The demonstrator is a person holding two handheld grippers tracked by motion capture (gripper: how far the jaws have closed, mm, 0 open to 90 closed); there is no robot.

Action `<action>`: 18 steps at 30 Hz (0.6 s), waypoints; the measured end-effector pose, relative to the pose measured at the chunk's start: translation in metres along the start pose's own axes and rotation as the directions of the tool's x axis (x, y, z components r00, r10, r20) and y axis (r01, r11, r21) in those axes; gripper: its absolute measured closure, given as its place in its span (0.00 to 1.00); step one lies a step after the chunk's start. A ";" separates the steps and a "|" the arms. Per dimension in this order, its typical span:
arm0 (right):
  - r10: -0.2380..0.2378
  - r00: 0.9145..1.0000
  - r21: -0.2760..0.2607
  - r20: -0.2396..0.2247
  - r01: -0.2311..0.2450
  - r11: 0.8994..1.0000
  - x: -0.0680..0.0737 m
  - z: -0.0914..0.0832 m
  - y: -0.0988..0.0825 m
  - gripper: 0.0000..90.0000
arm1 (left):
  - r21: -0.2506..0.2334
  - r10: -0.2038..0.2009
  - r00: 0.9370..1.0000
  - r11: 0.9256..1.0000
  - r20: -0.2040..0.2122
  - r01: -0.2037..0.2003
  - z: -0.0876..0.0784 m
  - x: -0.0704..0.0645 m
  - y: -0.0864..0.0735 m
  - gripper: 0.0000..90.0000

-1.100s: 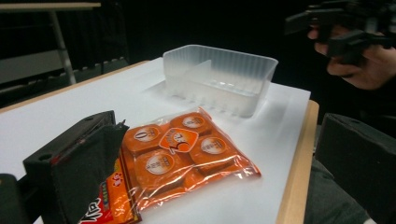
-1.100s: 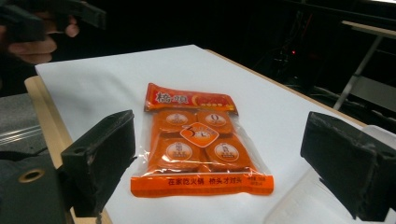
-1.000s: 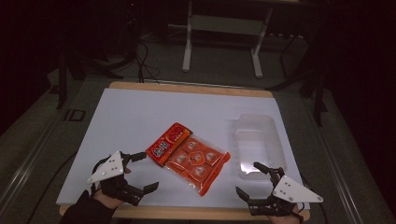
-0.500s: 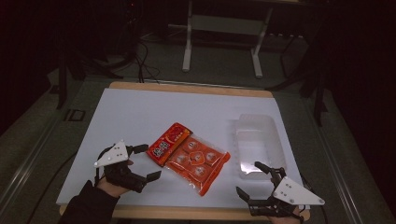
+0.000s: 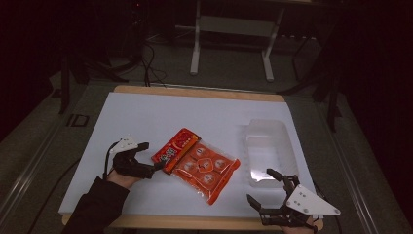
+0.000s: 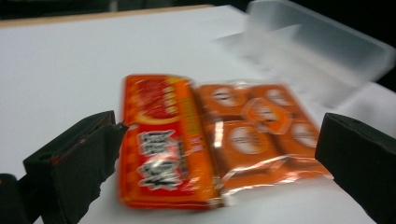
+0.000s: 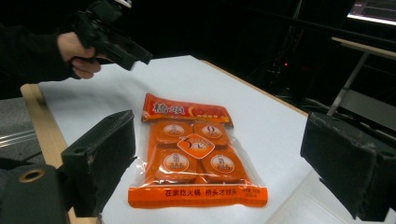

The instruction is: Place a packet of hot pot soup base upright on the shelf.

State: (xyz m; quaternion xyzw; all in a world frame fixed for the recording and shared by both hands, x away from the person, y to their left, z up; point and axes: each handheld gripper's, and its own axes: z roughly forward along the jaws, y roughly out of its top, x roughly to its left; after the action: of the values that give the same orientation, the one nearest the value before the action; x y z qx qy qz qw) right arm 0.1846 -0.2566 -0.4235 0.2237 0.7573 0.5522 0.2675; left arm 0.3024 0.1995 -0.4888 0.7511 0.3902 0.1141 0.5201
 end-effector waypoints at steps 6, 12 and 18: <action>0.005 1.000 0.011 -0.008 -0.005 1.000 0.000 0.002 -0.001 0.11 | 0.023 -0.046 0.999 0.999 -0.014 0.046 0.011 0.014 -0.008 0.03; 0.007 1.000 0.016 -0.013 -0.007 1.000 -0.001 0.001 -0.002 0.11 | 0.092 -0.109 0.993 0.989 -0.044 0.113 0.024 0.021 -0.014 0.12; -0.001 1.000 0.025 -0.020 0.002 1.000 0.000 0.003 -0.003 0.11 | 0.170 -0.133 0.988 0.975 -0.081 0.145 0.034 0.025 -0.020 0.22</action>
State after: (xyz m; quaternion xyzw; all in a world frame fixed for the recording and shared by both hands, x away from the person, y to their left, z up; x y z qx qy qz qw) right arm 0.1862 -0.2550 -0.4267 0.2208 0.7671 0.5446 0.2574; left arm 0.3297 0.1971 -0.5271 0.7603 0.4681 0.0684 0.4452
